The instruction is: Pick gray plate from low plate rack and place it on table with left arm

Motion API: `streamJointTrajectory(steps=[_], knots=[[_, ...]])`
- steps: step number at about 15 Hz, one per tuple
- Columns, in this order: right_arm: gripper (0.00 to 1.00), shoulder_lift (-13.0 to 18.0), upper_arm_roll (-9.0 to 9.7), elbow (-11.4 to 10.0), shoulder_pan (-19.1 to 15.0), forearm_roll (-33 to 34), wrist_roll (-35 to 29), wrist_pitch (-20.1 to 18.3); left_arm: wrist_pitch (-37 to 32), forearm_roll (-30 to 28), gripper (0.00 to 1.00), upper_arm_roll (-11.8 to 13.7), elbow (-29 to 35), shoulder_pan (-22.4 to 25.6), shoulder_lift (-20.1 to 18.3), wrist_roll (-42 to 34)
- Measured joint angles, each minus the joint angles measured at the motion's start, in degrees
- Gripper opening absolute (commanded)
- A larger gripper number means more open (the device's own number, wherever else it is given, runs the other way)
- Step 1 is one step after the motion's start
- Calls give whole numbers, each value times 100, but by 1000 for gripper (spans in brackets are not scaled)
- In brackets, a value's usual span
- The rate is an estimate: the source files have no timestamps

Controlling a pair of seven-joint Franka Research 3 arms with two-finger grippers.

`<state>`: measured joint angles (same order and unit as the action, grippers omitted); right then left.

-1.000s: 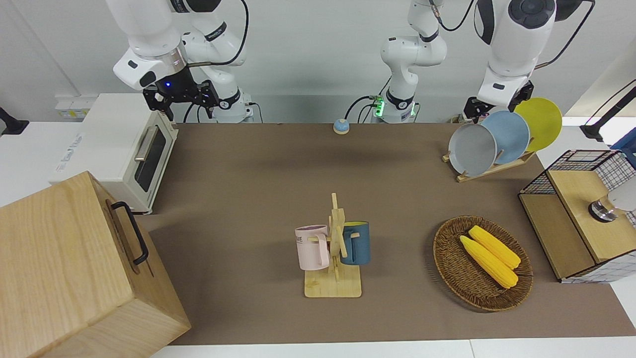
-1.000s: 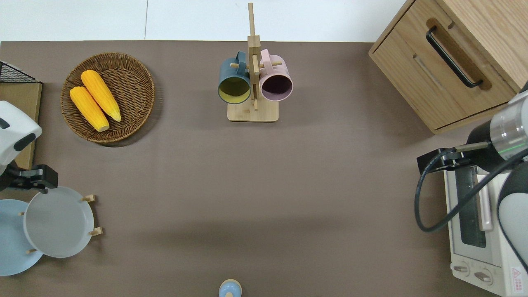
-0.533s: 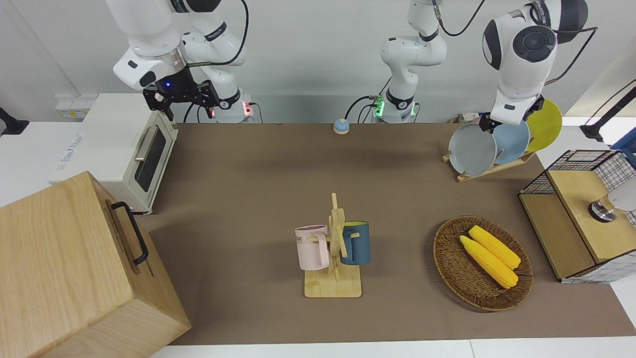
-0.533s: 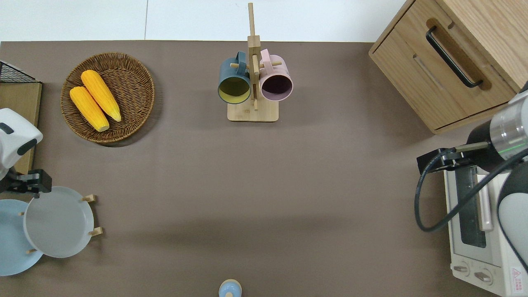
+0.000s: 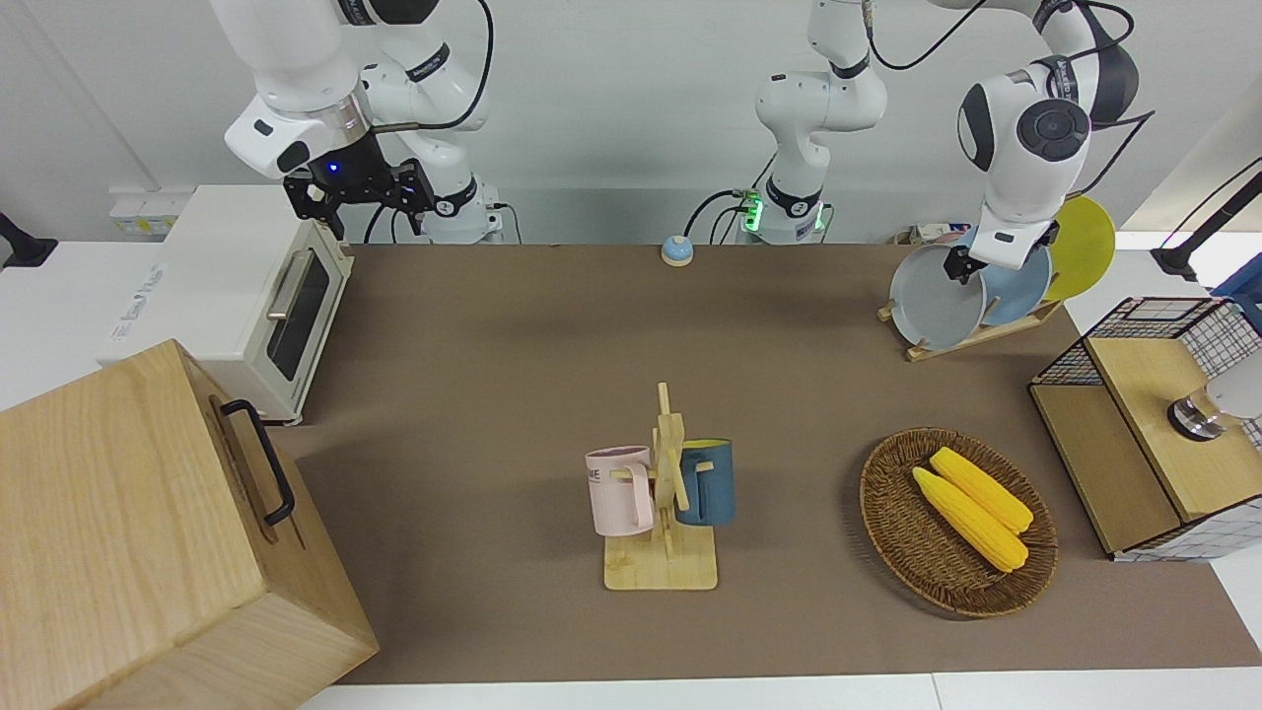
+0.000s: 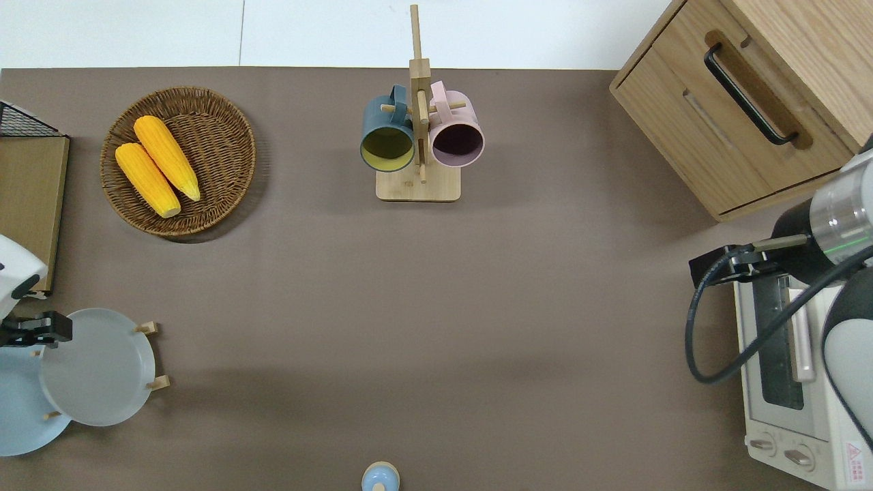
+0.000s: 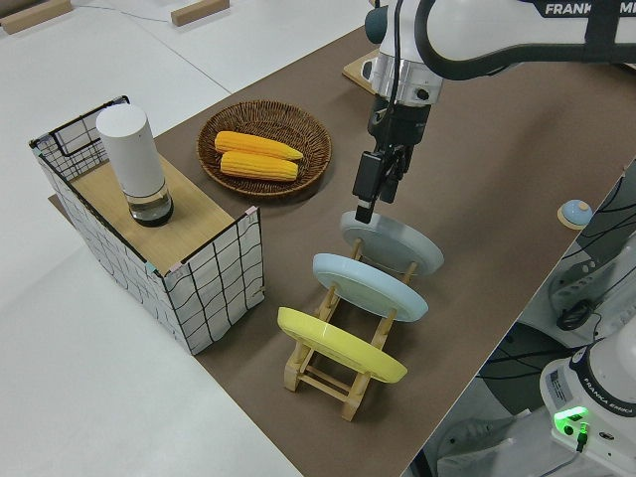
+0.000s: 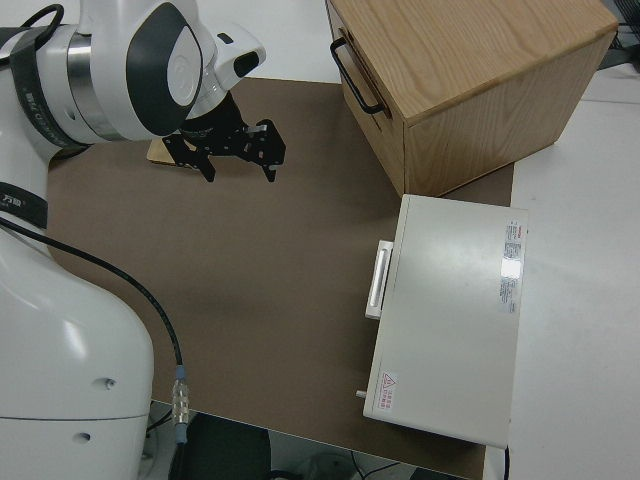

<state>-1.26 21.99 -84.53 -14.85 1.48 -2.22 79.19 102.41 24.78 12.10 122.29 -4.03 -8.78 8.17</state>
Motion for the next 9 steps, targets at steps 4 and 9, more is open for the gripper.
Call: streamJointTrajectory(steps=[4,9], knots=[[983,0,0,0,0,0,0,0,196,-32,133,277,395,-2,-4,-35],[983,0,0,0,0,0,0,0,276,-397,0,365,429,-35,-31,-241]])
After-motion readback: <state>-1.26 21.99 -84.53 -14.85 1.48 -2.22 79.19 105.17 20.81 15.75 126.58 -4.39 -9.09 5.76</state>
